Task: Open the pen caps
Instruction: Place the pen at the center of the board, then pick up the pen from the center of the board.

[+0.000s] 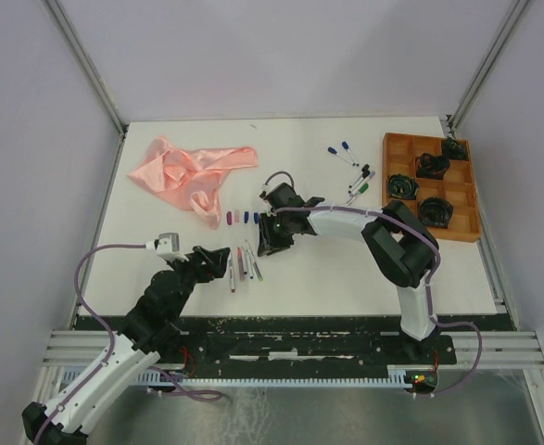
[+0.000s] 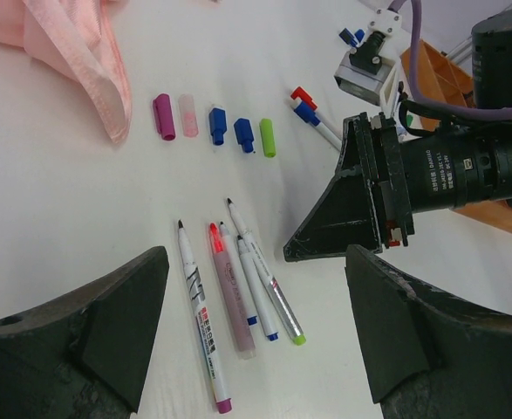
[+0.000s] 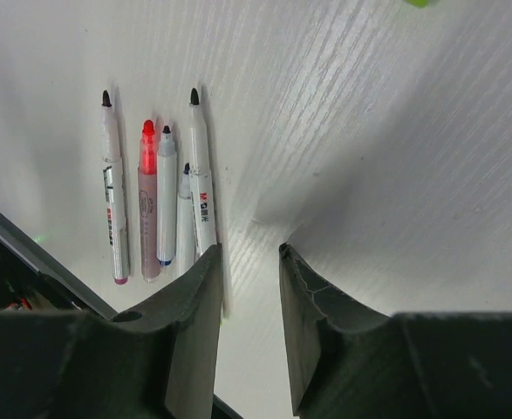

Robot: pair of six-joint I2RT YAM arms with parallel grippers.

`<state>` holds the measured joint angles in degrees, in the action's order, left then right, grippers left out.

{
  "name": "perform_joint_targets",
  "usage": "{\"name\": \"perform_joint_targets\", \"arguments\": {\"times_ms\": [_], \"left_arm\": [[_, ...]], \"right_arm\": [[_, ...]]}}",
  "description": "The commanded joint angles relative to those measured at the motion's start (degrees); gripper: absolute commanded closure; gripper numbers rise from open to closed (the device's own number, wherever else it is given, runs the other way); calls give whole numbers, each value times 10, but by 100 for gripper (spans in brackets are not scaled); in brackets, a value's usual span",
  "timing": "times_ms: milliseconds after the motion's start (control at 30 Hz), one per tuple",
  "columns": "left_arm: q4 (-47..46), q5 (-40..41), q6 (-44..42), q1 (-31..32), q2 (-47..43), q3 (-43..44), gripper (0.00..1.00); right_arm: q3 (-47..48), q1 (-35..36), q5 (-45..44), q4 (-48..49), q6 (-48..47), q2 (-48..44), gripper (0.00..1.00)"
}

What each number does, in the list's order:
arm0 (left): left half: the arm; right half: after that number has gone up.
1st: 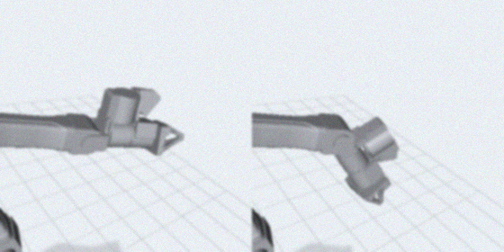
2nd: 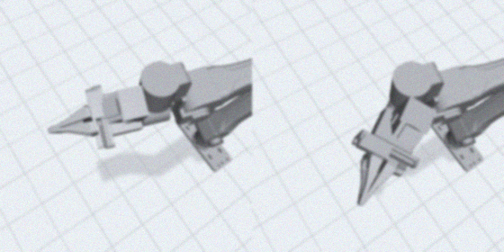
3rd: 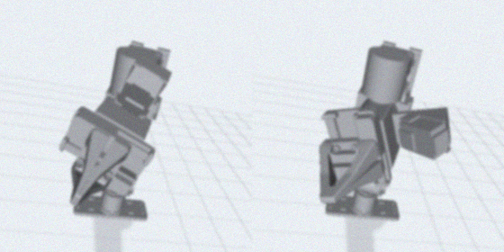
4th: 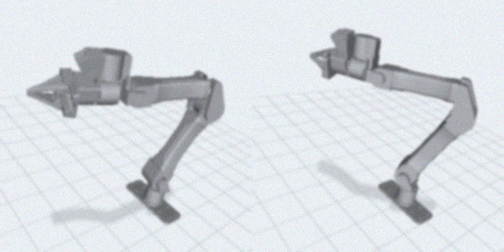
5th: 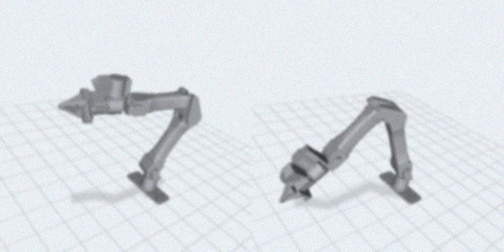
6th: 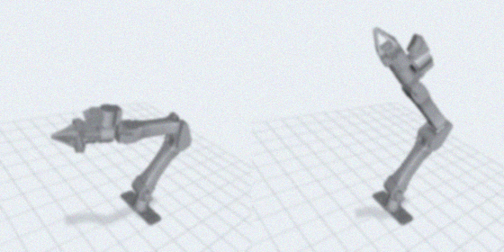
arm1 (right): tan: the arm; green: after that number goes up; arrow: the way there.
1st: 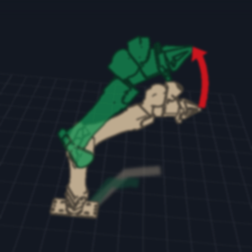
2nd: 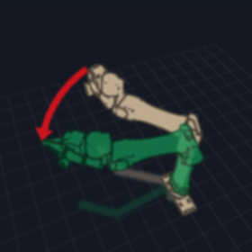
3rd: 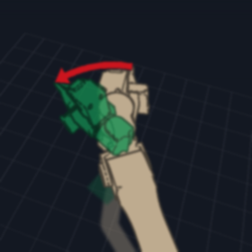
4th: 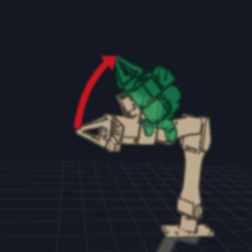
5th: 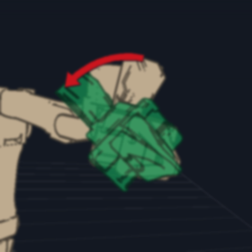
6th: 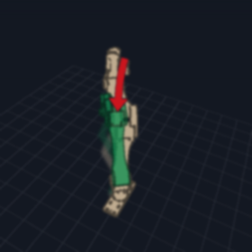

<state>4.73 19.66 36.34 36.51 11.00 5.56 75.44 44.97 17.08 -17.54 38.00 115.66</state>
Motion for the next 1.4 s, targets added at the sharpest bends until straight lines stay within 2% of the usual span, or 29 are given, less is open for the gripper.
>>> {"name": "perform_joint_targets", "arguments": {"times_ms": [0, 133, 233, 400, 567, 833, 1100, 1367], "left_arm": [[4, 8, 26, 1, -18, 13, 12], [6, 5, 30, 1, -25, 10, 12], [8, 2, 32, 1, -27, 9, 12], [-4, -3, 39, 2, -28, 2, 12], [-24, -11, 46, 2, -25, -9, 12], [-48, -22, 52, 1, -5, -15, 12], [-60, -24, 52, 2, 8, -17, 12], [-63, -25, 53, 1, 10, -19, 12]], "right_arm": [[19, -3, -12, -7, -41, -52, 61], [25, -17, -5, -9, -78, -69, 62], [51, -41, 28, -31, -149, -75, 63], [160, -107, 109, -185, -346, -53, 63], [169, -160, 84, -230, -431, -50, 62], [218, -173, 3, -256, -468, 7, 65], [274, -173, -15, -282, -465, 81, 69], [286, -173, -25, -287, -469, 101, 69]]}}
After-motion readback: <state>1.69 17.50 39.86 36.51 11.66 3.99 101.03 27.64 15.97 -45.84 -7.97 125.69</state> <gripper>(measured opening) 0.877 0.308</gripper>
